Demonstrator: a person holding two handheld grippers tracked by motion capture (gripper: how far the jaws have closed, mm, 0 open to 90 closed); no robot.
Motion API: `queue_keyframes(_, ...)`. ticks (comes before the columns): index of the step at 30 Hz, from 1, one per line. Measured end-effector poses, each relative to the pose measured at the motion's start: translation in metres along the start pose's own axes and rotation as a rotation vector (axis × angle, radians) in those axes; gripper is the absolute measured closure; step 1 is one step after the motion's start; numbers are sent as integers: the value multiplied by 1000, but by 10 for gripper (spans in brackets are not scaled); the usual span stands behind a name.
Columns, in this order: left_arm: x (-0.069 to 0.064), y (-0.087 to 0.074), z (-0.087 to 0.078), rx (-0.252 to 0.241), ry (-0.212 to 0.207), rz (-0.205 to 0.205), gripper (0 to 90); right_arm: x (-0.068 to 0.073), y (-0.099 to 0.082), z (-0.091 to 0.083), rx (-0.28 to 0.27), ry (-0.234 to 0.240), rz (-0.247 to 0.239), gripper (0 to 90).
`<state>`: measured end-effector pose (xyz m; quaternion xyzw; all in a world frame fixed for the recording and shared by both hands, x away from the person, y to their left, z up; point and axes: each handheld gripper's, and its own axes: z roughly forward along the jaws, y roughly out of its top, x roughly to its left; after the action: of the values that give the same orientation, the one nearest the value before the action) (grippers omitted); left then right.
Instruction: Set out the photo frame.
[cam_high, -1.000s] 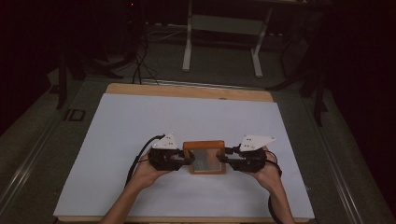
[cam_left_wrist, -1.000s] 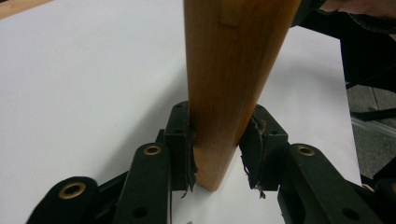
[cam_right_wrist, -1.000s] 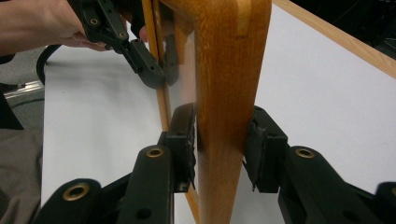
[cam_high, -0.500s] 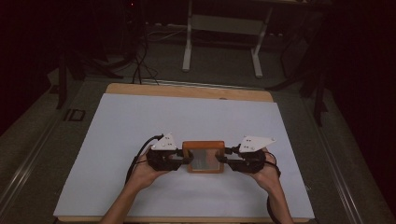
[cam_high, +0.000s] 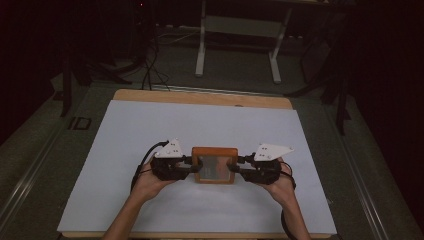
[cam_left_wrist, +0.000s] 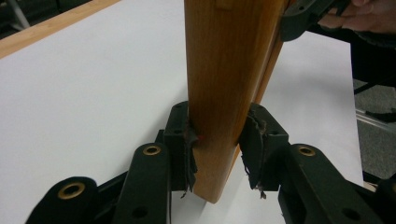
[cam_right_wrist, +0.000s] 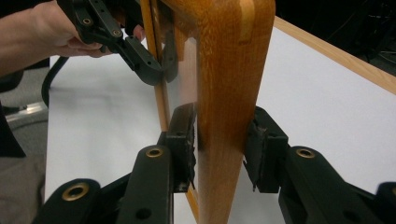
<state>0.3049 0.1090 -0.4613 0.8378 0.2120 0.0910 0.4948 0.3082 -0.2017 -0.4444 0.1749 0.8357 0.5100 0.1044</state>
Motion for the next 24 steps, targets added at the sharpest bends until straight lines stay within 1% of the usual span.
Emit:
queue_keyframes(4, 2, 0, -5, 5, 4, -10, 650, 1, 0, 4, -10, 7, 20, 658)
queue_keyframes(9, 4, -2, -11, 5, 10, -34, 647, 2, 0, 10, -27, 12, 50, 657)
queue_keyframes(10, 4, -2, -11, 5, 10, -34, 646, 2, 0, 10, -27, 12, 50, 657)
queue_keyframes(11, 4, -2, -11, 5, 10, -34, 646, 2, 0, 12, -27, 16, 60, 657)
queue_keyframes(12, 5, -4, -13, 12, 14, -50, 646, 2, -1, 15, -30, 24, 75, 656)
queue_keyframes(15, 6, -7, -15, 18, 12, -67, 646, 3, -1, 19, -23, 26, 81, 653)
queue_keyframes(16, 6, -7, -15, 18, 12, -67, 646, 3, -1, 19, -23, 26, 81, 653)
queue_keyframes(17, 7, -9, -16, 27, 7, -79, 646, 3, -1, 20, -21, 26, 83, 653)
queue_keyframes(24, 8, -15, -19, 38, -6, -122, 646, 5, -2, 27, -8, 44, 105, 652)
